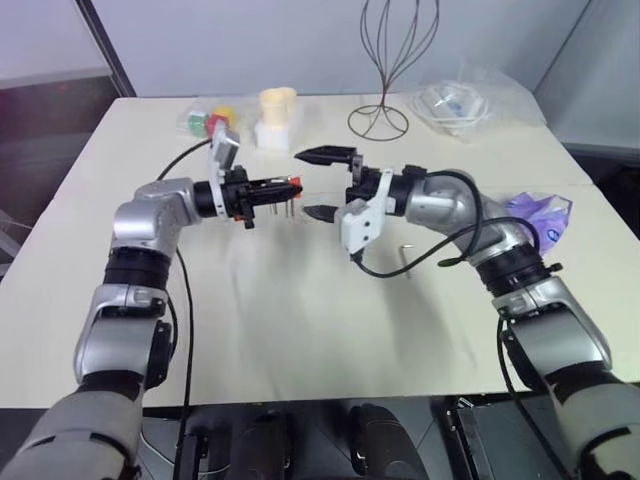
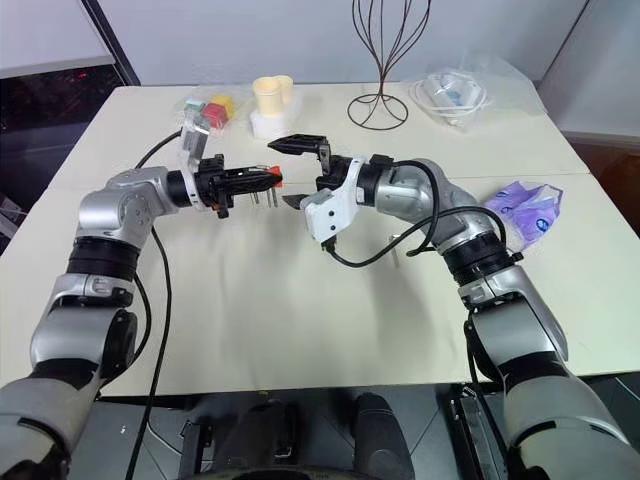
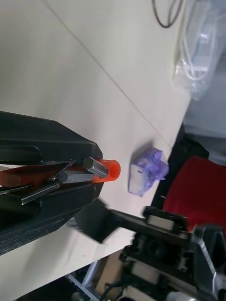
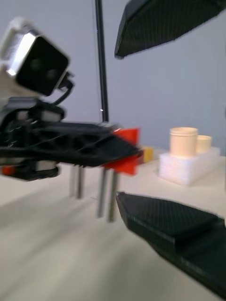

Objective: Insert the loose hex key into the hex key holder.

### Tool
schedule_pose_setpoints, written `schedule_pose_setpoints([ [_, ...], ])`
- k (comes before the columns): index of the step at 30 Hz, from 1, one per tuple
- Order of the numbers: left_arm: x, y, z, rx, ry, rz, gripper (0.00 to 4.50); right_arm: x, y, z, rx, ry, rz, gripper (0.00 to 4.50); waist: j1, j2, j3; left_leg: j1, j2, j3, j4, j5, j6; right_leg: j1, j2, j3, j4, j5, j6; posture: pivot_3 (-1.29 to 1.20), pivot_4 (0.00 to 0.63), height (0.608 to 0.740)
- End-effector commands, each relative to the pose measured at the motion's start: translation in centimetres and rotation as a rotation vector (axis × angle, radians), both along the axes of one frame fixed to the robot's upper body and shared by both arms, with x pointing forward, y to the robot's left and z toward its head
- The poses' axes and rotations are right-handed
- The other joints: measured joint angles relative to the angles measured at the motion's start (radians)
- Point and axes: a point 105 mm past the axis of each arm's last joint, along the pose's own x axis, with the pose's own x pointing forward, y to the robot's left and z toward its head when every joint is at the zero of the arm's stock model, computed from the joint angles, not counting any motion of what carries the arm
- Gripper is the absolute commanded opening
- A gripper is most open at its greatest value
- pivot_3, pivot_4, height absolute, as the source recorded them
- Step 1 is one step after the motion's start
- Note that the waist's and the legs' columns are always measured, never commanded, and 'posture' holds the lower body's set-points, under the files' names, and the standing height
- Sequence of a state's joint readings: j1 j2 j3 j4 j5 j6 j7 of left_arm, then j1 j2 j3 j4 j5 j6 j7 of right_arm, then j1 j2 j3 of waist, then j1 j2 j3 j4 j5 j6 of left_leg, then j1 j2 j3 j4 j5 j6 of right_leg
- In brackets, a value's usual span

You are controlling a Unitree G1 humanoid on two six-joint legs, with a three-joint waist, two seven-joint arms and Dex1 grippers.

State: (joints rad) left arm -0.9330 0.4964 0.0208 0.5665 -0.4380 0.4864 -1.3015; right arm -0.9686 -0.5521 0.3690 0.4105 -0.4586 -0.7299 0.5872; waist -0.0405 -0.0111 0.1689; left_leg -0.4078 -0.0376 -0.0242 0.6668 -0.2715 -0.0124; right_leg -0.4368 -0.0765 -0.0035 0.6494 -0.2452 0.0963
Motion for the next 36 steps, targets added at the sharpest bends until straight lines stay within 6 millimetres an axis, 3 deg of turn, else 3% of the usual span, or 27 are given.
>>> schedule_pose_setpoints([
  [1, -0.8, 1.4, 1.4, 0.064, -0.112, 0.021, 0.00, 1.7, -4.3, -0.5, 0.109, 0.224, -0.232, 4.47, 0.002, 0.000, 0.000, 0.000, 0.000, 0.000, 0.000, 0.000, 0.000, 0.001, 0.000, 0.000, 0.000, 0.000, 0.000, 0.00, 0.150, 0.740],
  [5, -1.8, 1.9, 2.0, 0.138, -0.202, 0.022, 0.00, 2.0, -9.0, -3.2, 0.340, 0.761, -0.523, 4.47, 0.009, 0.000, 0.000, 0.000, 0.000, -0.001, 0.001, -0.001, 0.002, 0.002, 0.000, 0.000, 0.000, 0.000, 0.000, 0.00, 0.150, 0.740],
  [7, -2.6, 2.1, 2.6, 0.181, -0.266, 0.019, 0.00, 0.6, -10.8, -4.5, 0.462, 1.078, -0.653, 4.47, 0.017, 0.000, 0.000, 0.000, 0.000, -0.001, 0.001, -0.003, 0.006, 0.002, -0.001, 0.000, -0.001, 0.000, 0.000, 0.00, 0.150, 0.740],
  [13, -4.0, 1.5, 3.4, 0.210, -0.358, 0.016, 0.00, -3.5, -12.3, -4.7, 0.588, 1.526, -0.839, 4.47, 0.029, 0.000, 0.000, 0.001, 0.000, -0.002, 0.001, -0.005, 0.009, 0.002, -0.003, 0.000, -0.002, 0.000, 0.000, 0.00, 0.150, 0.740],
  [17, -4.7, 0.7, 2.9, 0.173, -0.357, 0.019, 0.00, -4.8, -12.9, -4.9, 0.605, 1.637, -0.935, 4.47, 0.030, 0.000, 0.000, 0.000, 0.000, -0.002, 0.001, -0.005, 0.009, 0.002, -0.004, 0.001, -0.002, 0.000, 0.000, 0.00, 0.150, 0.740],
  [22, -4.5, -0.3, 1.9, 0.114, -0.342, 0.068, 0.00, -4.1, -14.9, -7.9, 0.695, 1.701, -1.105, 4.47, 0.032, 0.000, -0.001, 0.000, -0.001, -0.002, 0.001, -0.005, 0.009, 0.002, -0.004, 0.001, -0.003, 0.000, 0.000, 0.00, 0.150, 0.740],
  [26, -4.5, -0.5, 1.4, 0.092, -0.329, 0.089, 0.00, -2.4, -15.1, -9.2, 0.749, 1.656, -1.175, 4.47, 0.027, 0.000, -0.001, 0.000, -0.001, -0.001, 0.001, -0.005, 0.009, 0.002, -0.004, 0.001, -0.002, 0.000, 0.000, 0.00, 0.150, 0.740],
  [36, -4.7, -0.6, 1.1, 0.063, -0.319, 0.131, 0.00, 0.6, -13.8, -10.1, 0.773, 1.569, -1.222, 4.47, 0.027, 0.000, -0.001, 0.001, -0.001, -0.001, 0.001, -0.005, 0.009, 0.002, -0.003, 0.000, -0.002, 0.000, 0.000, 0.00, 0.150, 0.740],
])
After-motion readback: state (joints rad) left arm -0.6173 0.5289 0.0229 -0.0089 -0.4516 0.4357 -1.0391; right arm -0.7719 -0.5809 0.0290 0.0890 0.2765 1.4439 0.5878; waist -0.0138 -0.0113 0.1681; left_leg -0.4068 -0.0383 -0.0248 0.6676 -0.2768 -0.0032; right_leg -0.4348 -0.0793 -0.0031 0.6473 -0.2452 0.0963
